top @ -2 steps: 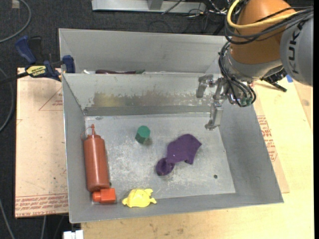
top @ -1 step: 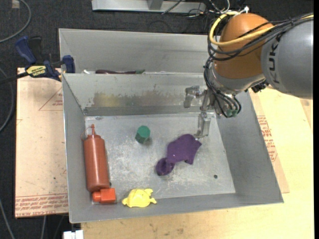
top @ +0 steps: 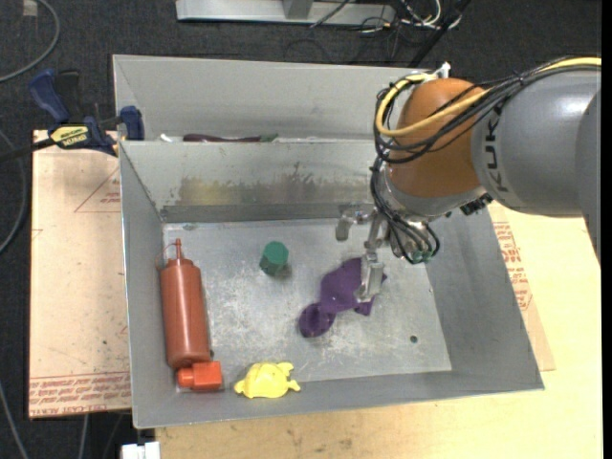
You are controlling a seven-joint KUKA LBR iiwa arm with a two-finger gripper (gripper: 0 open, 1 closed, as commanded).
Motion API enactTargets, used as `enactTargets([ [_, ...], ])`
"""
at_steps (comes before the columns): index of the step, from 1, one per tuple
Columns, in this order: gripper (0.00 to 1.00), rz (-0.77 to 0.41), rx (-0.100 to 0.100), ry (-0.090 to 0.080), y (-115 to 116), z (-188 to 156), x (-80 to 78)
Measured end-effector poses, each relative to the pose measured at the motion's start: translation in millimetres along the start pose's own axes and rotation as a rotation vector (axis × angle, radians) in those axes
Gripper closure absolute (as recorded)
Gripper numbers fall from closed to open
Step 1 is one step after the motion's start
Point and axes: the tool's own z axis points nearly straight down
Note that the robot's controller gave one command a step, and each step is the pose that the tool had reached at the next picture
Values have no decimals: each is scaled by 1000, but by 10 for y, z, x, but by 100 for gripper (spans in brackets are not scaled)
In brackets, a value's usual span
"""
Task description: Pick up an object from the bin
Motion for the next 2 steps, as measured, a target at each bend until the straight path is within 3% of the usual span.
enactTargets([
  [1,100,-53,1,-3,-104,623,74],
  [2,100,-53,1,-3,-104,623,74],
])
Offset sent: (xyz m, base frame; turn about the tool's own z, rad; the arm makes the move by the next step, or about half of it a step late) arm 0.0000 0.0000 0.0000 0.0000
